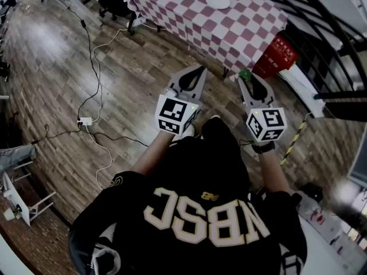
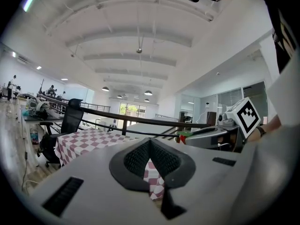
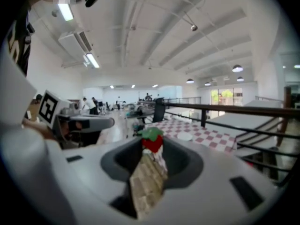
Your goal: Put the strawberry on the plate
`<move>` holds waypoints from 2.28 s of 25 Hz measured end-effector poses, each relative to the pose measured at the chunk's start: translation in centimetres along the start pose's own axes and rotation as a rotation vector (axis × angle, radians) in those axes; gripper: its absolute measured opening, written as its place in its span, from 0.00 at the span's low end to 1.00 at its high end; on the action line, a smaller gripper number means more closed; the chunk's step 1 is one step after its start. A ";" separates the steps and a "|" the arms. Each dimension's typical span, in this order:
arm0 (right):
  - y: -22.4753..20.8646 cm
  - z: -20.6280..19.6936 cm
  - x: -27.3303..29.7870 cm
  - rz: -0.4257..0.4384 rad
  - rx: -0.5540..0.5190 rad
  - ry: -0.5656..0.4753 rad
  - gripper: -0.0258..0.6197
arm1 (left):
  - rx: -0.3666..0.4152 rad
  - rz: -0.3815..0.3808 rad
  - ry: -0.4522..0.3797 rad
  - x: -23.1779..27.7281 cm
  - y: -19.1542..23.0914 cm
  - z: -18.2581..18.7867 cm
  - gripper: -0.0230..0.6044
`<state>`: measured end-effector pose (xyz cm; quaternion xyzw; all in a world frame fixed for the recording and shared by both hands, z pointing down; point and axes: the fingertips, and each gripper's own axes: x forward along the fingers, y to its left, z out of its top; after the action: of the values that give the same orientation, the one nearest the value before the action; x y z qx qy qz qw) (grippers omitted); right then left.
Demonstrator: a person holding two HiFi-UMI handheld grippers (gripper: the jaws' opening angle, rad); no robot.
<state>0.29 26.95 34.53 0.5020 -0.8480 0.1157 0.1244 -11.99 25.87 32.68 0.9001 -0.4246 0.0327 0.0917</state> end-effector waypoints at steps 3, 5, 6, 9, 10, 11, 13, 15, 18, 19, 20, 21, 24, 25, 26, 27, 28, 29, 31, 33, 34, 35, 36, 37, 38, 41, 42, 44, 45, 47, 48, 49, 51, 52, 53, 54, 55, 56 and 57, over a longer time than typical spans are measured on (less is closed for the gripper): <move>-1.7 0.0 1.7 0.010 0.002 0.004 0.26 | -0.002 -0.004 0.023 2.0 1.2 -0.4 0.06; -3.1 -0.1 3.5 0.023 -0.009 0.015 0.26 | 0.000 0.004 0.022 4.0 2.3 -0.5 0.06; -4.0 -0.2 4.5 0.029 -0.009 0.017 0.26 | -0.001 0.010 0.023 5.2 2.9 -0.5 0.06; -7.3 0.4 7.7 0.043 0.004 0.007 0.26 | -0.004 0.032 0.024 9.6 4.6 -0.4 0.06; -8.4 0.7 8.9 0.046 0.009 -0.001 0.26 | -0.011 0.042 0.025 11.1 5.2 -0.3 0.06; -9.5 1.2 10.1 0.049 0.019 -0.011 0.26 | -0.026 0.051 0.028 12.7 5.8 -0.3 0.06; -11.5 1.9 12.4 0.055 0.047 -0.027 0.26 | -0.063 0.067 0.042 15.6 6.7 -0.3 0.06; -13.4 2.7 14.6 0.062 0.072 -0.033 0.26 | -0.073 0.080 0.058 18.5 7.7 -0.2 0.06; -16.2 4.4 18.1 0.090 0.073 -0.039 0.26 | -0.057 0.093 0.053 23.0 9.1 1.3 0.06; -17.0 4.7 19.1 0.100 0.069 -0.039 0.26 | -0.055 0.096 0.051 24.3 9.4 1.5 0.06; -17.7 4.9 19.9 0.109 0.065 -0.038 0.26 | -0.054 0.098 0.053 25.6 9.7 1.5 0.06; -18.4 4.9 20.7 0.118 0.063 -0.035 0.26 | -0.054 0.099 0.059 26.8 9.9 1.3 0.06; -20.7 4.3 22.7 0.146 0.071 -0.016 0.26 | -0.045 0.101 0.090 30.1 10.1 0.1 0.06; -21.4 4.1 23.3 0.158 0.076 -0.010 0.26 | -0.039 0.101 0.101 31.0 10.2 -0.3 0.06; -22.0 4.1 24.0 0.175 0.078 -0.008 0.26 | -0.038 0.099 0.112 31.8 10.4 -0.7 0.06; -22.5 4.2 24.6 0.195 0.078 -0.011 0.26 | -0.040 0.097 0.125 32.7 10.6 -1.0 0.06; -23.0 4.3 25.2 0.216 0.076 -0.015 0.26 | -0.045 0.095 0.139 33.4 10.8 -1.5 0.06; -23.5 4.3 25.7 0.233 0.072 -0.015 0.26 | -0.048 0.094 0.155 34.0 11.0 -1.9 0.06; -24.4 4.1 26.6 0.249 0.067 -0.002 0.26 | -0.052 0.098 0.184 34.8 11.5 -2.6 0.06; -25.4 3.7 27.5 0.252 0.069 0.016 0.26 | -0.054 0.104 0.202 35.5 12.0 -3.0 0.06; -26.0 3.4 28.0 0.251 0.071 0.026 0.26 | -0.053 0.106 0.208 35.9 12.3 -3.1 0.06; -26.6 3.2 28.6 0.250 0.073 0.033 0.26 | -0.051 0.105 0.213 36.3 12.5 -3.2 0.06; -27.1 3.0 29.1 0.250 0.075 0.039 0.26 | -0.049 0.100 0.219 36.8 12.8 -3.3 0.06; -27.5 2.8 29.7 0.252 0.076 0.044 0.26 | -0.048 0.091 0.227 37.3 13.1 -3.4 0.06; -27.9 2.6 30.2 0.255 0.074 0.050 0.26 | -0.049 0.081 0.236 37.7 13.3 -3.7 0.06; -28.5 1.7 31.6 0.263 0.054 0.085 0.26 | -0.054 0.055 0.267 38.6 14.3 -4.6 0.06; -28.8 1.4 32.1 0.264 0.046 0.098 0.26 | -0.051 0.048 0.279 39.0 14.8 -5.0 0.06; -29.5 0.9 33.3 0.255 0.033 0.124 0.26 | -0.049 0.035 0.302 39.8 15.8 -5.6 0.06; -30.0 0.6 33.8 0.248 0.032 0.136 0.26 | -0.050 0.027 0.311 40.3 16.3 -5.9 0.06; -31.0 -0.2 34.8 0.230 0.032 0.165 0.26 | -0.053 0.014 0.321 41.0 17.2 -6.4 0.06; -31.4 -0.7 35.3 0.223 0.027 0.184 0.26 | -0.055 0.009 0.328 41.4 17.7 -6.7 0.06; -31.9 -1.3 35.7 0.218 0.018 0.203 0.26 | -0.058 0.002 0.339 41.6 18.2 -7.0 0.06; -32.8 -2.6 36.5 0.210 -0.010 0.245 0.26 | -0.068 -0.026 0.361 42.2 18.8 -7.7 0.06; -33.4 -3.3 37.0 0.206 -0.029 0.269 0.26 | -0.071 -0.042 0.370 42.5 19.1 -8.1 0.06; -33.9 -4.0 37.4 0.203 -0.051 0.294 0.26 | -0.071 -0.056 0.381 42.8 19.4 -8.4 0.06; -34.3 -4.8 37.9 0.203 -0.075 0.320 0.26 | -0.072 -0.067 0.393 43.0 19.7 -8.7 0.06; -34.6 -5.4 38.3 0.206 -0.098 0.345 0.26 | -0.075 -0.073 0.405 43.0 20.1 -9.1 0.06; -34.9 -6.0 38.8 0.211 -0.118 0.368 0.26 | -0.079 -0.076 0.415 43.1 20.6 -9.5 0.06; -35.1 -6.4 39.6 0.216 -0.135 0.387 0.26 | -0.079 -0.077 0.423 43.3 21.4 -9.8 0.06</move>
<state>13.40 -20.04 56.00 0.3673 -0.8631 0.1655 0.3047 -0.70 -18.36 51.14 0.8845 -0.3622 0.2004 0.2152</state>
